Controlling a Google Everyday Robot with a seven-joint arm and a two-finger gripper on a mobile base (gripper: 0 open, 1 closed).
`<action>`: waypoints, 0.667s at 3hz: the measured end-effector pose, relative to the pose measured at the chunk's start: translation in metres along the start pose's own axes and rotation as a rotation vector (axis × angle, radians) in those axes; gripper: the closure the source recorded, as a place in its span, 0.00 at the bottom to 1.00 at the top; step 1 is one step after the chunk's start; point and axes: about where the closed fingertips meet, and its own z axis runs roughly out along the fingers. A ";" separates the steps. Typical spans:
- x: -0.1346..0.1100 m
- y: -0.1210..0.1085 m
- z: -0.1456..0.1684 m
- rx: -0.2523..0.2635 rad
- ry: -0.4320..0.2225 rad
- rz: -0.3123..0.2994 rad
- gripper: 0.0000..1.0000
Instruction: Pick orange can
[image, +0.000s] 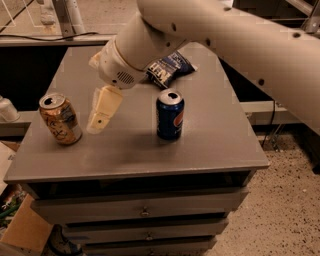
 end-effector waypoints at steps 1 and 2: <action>-0.003 -0.007 0.030 -0.043 -0.030 -0.005 0.00; -0.004 -0.011 0.056 -0.079 -0.061 -0.006 0.00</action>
Offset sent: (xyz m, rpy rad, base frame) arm 0.0222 0.0645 -0.0534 0.0671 0.0900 0.1036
